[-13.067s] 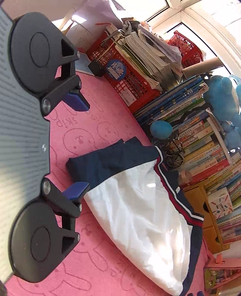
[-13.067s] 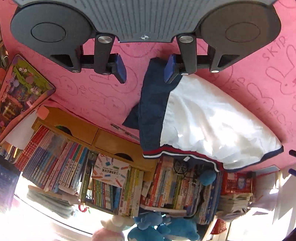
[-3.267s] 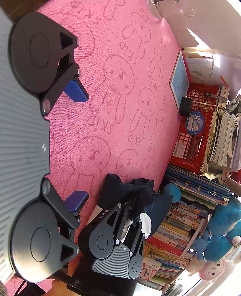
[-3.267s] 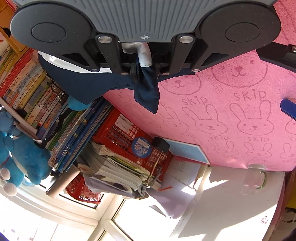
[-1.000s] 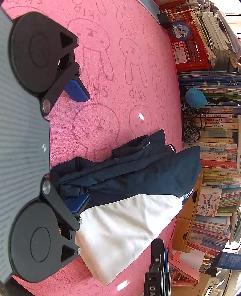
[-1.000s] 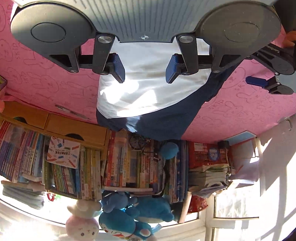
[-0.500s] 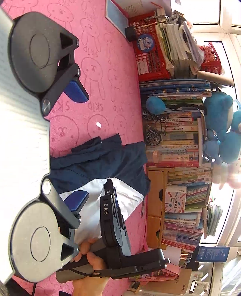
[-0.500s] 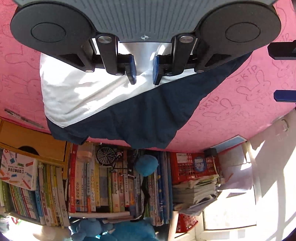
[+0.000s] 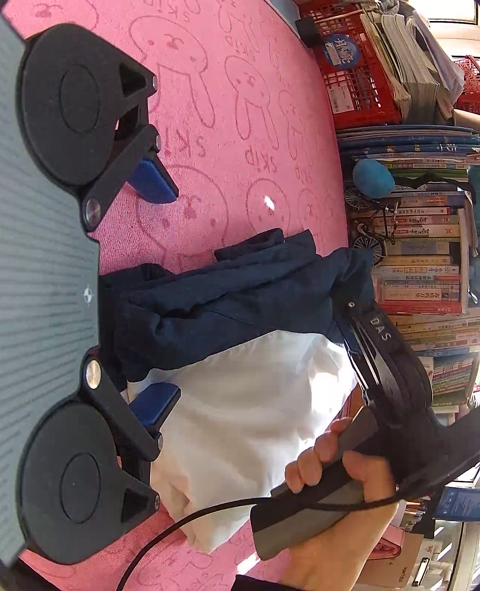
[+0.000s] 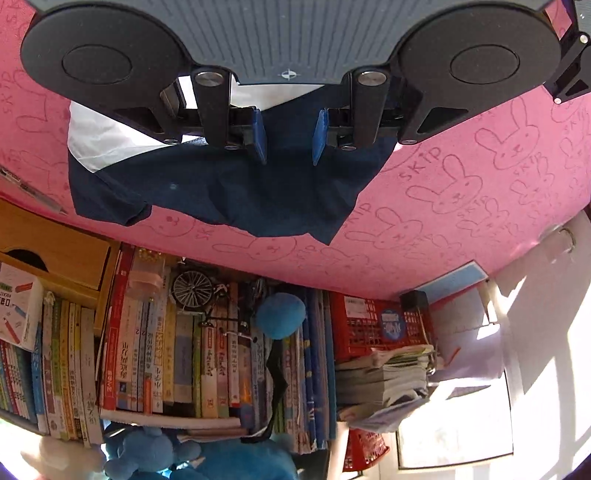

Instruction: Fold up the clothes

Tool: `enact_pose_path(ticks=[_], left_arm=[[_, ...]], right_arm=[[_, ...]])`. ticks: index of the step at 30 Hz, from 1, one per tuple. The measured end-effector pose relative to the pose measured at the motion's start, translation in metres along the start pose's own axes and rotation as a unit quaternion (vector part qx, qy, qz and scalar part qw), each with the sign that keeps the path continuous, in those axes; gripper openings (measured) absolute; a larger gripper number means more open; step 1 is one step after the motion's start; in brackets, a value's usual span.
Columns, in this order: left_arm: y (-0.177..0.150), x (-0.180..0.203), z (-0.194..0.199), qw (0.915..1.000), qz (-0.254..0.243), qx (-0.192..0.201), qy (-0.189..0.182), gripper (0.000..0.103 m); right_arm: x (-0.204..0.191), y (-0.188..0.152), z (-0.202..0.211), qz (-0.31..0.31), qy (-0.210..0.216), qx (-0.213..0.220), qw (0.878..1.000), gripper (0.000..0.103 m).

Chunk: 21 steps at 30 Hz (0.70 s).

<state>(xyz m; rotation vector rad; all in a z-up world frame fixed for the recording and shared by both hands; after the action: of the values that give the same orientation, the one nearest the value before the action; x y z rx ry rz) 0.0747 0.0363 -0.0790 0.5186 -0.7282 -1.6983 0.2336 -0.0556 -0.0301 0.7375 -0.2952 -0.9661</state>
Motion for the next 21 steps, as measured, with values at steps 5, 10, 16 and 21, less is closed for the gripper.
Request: enact_pose_path(ticks=[5, 10, 16, 21], left_arm=[[-0.003, 0.001, 0.002, 1.0000, -0.005, 0.007, 0.001, 0.103], [-0.005, 0.000, 0.004, 0.9999, -0.007, 0.009, -0.003, 0.103], [-0.016, -0.014, 0.020, 0.9999, 0.004, -0.013, -0.003, 0.103], [-0.016, -0.035, 0.046, 0.9993, 0.013, -0.016, 0.030, 0.103]], right_arm=[[-0.009, 0.003, -0.048, 0.017, -0.005, 0.002, 1.000, 0.030], [0.002, 0.001, -0.048, -0.013, 0.030, 0.037, 0.999, 0.031], [0.014, -0.014, 0.021, -0.071, 0.062, 0.079, 0.992, 0.055], [0.010, -0.076, 0.090, -0.015, 0.014, 0.051, 0.998, 0.055]])
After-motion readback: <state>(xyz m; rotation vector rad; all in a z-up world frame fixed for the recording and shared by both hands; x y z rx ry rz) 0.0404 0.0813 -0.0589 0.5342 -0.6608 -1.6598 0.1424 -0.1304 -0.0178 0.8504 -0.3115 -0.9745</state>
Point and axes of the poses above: each gripper's, at about its wrist camera, not at the fingertips, and z roughly against the way its jaws point, x to its right, y to its top, the point moved 5 cm from there along -z, roughly the way its jaws point, and after that the axes turned 7 degrees about -x, right-handed, at the moved point
